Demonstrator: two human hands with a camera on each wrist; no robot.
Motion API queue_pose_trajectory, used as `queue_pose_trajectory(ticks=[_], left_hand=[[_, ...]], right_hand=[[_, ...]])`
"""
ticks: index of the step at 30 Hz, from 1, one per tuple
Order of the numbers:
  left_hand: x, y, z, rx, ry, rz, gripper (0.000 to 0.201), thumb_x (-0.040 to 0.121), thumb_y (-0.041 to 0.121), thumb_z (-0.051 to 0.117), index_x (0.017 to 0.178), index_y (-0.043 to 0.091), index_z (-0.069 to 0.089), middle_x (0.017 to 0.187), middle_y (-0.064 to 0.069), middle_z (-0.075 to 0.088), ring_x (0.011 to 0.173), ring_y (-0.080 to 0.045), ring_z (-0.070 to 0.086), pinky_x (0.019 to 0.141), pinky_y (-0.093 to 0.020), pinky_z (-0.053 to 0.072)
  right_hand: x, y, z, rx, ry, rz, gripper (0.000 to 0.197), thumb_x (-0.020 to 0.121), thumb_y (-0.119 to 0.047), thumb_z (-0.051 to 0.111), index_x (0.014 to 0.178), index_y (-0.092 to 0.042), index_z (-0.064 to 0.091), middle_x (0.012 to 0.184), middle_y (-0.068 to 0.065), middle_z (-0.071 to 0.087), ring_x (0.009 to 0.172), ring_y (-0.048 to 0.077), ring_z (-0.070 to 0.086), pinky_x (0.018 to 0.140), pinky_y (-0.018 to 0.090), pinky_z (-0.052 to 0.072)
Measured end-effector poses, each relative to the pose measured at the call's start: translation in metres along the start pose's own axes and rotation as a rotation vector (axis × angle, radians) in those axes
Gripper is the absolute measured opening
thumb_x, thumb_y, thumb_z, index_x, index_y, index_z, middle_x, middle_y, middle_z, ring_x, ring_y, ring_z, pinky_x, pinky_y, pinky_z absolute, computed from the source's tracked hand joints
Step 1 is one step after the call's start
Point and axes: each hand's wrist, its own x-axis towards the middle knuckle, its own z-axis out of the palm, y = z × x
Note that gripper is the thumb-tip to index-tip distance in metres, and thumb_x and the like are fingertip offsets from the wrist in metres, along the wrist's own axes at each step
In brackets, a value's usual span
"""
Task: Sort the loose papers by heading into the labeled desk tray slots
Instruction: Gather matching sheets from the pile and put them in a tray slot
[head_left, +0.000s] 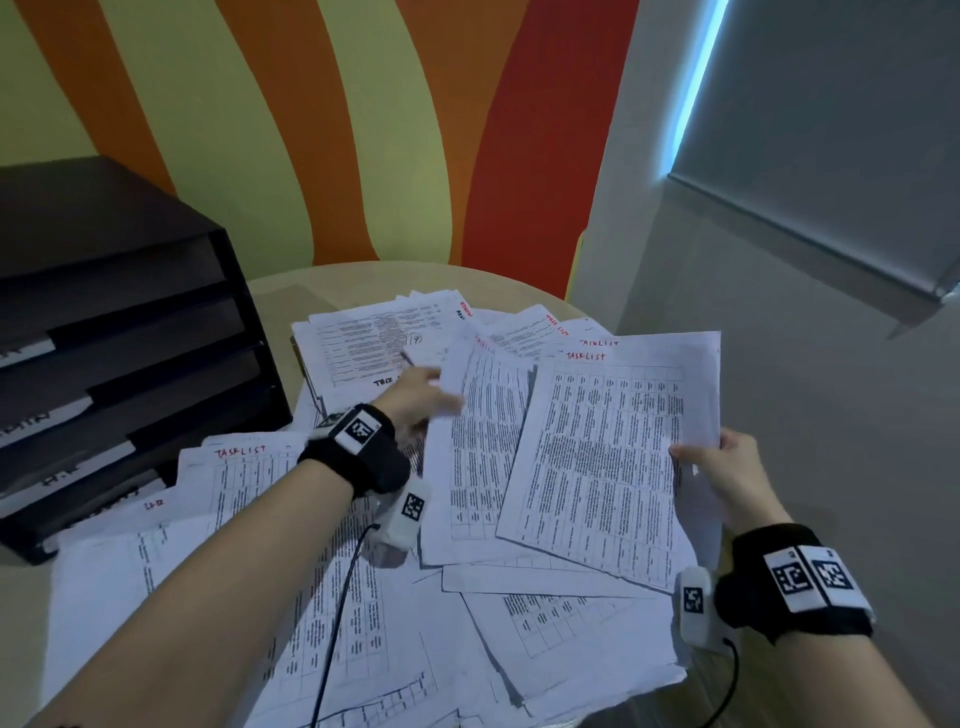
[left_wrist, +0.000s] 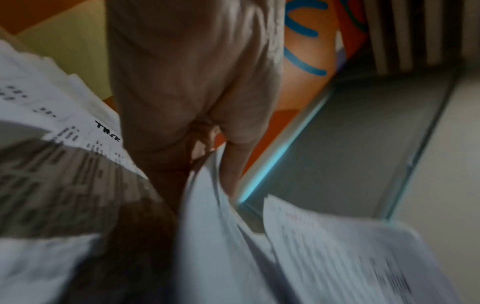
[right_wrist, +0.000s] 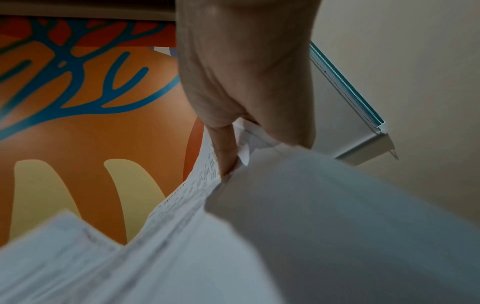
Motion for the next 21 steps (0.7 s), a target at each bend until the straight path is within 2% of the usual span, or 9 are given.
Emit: queue_pose_trajectory(ticks=[1, 3, 5, 7, 9, 13, 16, 18, 21], left_hand=[[-0.005, -0.004, 0.004, 0.157, -0.016, -0.007, 0.053, 0.089, 0.002, 0.065, 0.137, 0.0, 0.043, 0.119, -0.012, 0.055, 0.092, -0.025, 0.061, 0.09, -0.041, 0.051], [-0.014, -0.004, 0.002, 0.212, 0.116, 0.089, 0.016, 0.092, -0.006, 0.049, 0.102, 0.001, 0.06, 0.087, -0.012, 0.057, 0.067, -0.023, 0.057, 0.058, -0.026, 0.049], [-0.018, 0.002, -0.016, 0.01, 0.302, 0.151, 0.023, 0.091, -0.006, 0.045, 0.09, 0.008, 0.063, 0.075, -0.008, 0.059, 0.056, -0.021, 0.052, 0.046, -0.022, 0.04], [-0.016, 0.008, -0.045, -0.168, 0.426, 0.239, 0.018, 0.09, 0.001, 0.053, 0.096, 0.008, 0.069, 0.089, -0.009, 0.07, 0.072, -0.025, 0.066, 0.064, -0.037, 0.057], [-0.019, 0.018, -0.074, -0.256, 0.516, 0.333, 0.014, 0.091, 0.006, 0.058, 0.1, 0.008, 0.069, 0.104, -0.01, 0.071, 0.09, -0.026, 0.068, 0.085, -0.046, 0.056], [-0.022, 0.03, -0.108, -0.337, 0.571, 0.439, 0.013, 0.091, 0.007, 0.056, 0.089, 0.016, 0.065, 0.096, -0.01, 0.062, 0.085, -0.023, 0.057, 0.076, -0.037, 0.045], [-0.011, 0.023, -0.099, -0.271, 0.498, 0.367, 0.018, 0.074, 0.028, 0.068, 0.088, 0.018, 0.074, 0.092, -0.003, 0.07, 0.086, -0.022, 0.065, 0.078, -0.042, 0.052], [-0.014, 0.022, -0.073, -0.193, 0.394, 0.344, 0.023, 0.08, 0.029, 0.069, 0.101, 0.019, 0.073, 0.093, 0.004, 0.073, 0.086, -0.019, 0.07, 0.082, -0.041, 0.057], [-0.03, 0.027, -0.028, -0.059, 0.212, 0.343, 0.027, 0.097, 0.012, 0.053, 0.123, 0.012, 0.063, 0.108, 0.002, 0.068, 0.095, -0.018, 0.067, 0.087, -0.036, 0.054]], right_hand=[[-0.001, -0.002, 0.002, -0.004, -0.011, -0.002, 0.013, 0.084, 0.009, 0.061, 0.096, 0.013, 0.061, 0.075, 0.013, 0.057, 0.059, 0.021, 0.051, 0.051, 0.026, 0.042], [-0.004, -0.005, 0.005, -0.005, -0.035, -0.011, 0.004, 0.085, 0.009, 0.061, 0.087, 0.006, 0.061, 0.073, 0.012, 0.057, 0.059, 0.02, 0.052, 0.05, 0.024, 0.044], [-0.005, -0.005, 0.004, -0.01, -0.037, -0.015, 0.008, 0.084, 0.009, 0.061, 0.085, 0.001, 0.061, 0.073, 0.011, 0.058, 0.06, 0.02, 0.054, 0.055, 0.026, 0.043], [-0.004, -0.005, 0.003, -0.012, -0.023, -0.01, 0.01, 0.083, 0.009, 0.063, 0.086, 0.0, 0.061, 0.073, 0.011, 0.059, 0.061, 0.02, 0.054, 0.057, 0.027, 0.042], [-0.003, -0.005, 0.002, -0.008, -0.011, -0.004, 0.011, 0.082, 0.011, 0.063, 0.089, 0.002, 0.062, 0.073, 0.011, 0.06, 0.061, 0.02, 0.054, 0.057, 0.027, 0.042], [-0.005, -0.01, 0.009, 0.013, -0.015, -0.02, 0.016, 0.082, 0.011, 0.061, 0.097, 0.004, 0.063, 0.075, 0.009, 0.063, 0.064, 0.021, 0.058, 0.06, 0.028, 0.046], [-0.008, -0.021, 0.018, 0.098, -0.071, -0.026, 0.02, 0.083, 0.009, 0.061, 0.102, 0.002, 0.065, 0.09, 0.014, 0.069, 0.08, 0.028, 0.065, 0.081, 0.041, 0.053], [-0.015, -0.033, 0.026, 0.149, -0.133, -0.043, 0.017, 0.086, 0.008, 0.059, 0.094, -0.005, 0.067, 0.094, 0.012, 0.07, 0.084, 0.028, 0.066, 0.085, 0.042, 0.052], [-0.027, -0.05, 0.038, 0.216, -0.194, -0.074, 0.018, 0.092, 0.0, 0.054, 0.085, -0.012, 0.066, 0.093, 0.01, 0.071, 0.082, 0.024, 0.067, 0.085, 0.041, 0.051]])
